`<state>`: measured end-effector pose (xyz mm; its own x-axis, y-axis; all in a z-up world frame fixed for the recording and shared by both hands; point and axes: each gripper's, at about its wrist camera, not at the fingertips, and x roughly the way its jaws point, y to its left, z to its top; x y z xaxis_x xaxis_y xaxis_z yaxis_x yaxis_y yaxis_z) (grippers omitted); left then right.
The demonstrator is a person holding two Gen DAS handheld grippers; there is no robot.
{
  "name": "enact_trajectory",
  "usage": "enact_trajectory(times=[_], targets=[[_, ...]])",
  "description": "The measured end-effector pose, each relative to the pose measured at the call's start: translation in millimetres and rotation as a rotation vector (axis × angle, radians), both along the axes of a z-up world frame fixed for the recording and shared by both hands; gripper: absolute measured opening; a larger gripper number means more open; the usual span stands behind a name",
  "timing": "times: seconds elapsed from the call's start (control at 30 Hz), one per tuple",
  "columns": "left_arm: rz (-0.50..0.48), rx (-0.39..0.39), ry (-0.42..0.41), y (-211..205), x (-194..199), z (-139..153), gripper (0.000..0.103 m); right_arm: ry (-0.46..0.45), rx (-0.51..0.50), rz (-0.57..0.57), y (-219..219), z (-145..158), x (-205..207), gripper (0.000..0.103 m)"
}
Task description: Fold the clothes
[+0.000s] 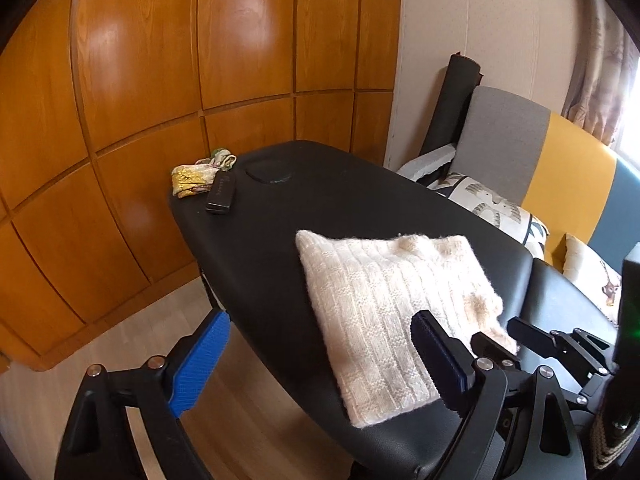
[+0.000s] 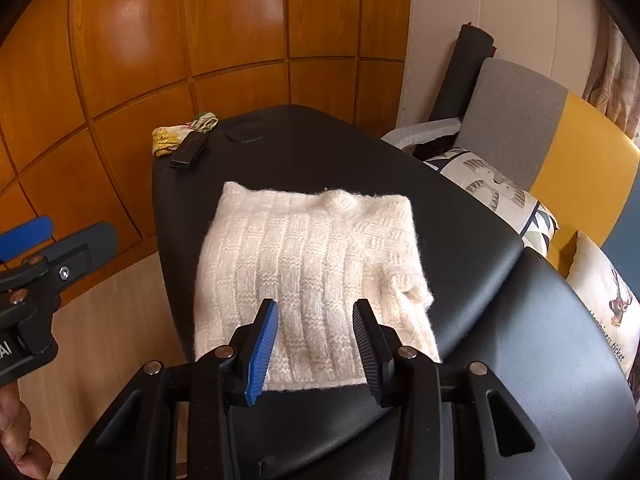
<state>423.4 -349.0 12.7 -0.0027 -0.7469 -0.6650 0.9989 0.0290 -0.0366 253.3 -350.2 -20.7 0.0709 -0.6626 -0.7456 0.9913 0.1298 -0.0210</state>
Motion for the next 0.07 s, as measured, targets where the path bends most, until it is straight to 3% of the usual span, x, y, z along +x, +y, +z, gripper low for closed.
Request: enact_trajectory(times=[0.07], targets=[[0.000,0.003,0.001,-0.3,0.1,-0.1,0.092,-0.004,-0.001,-0.005,0.0,0.5,-2.7,0.039]])
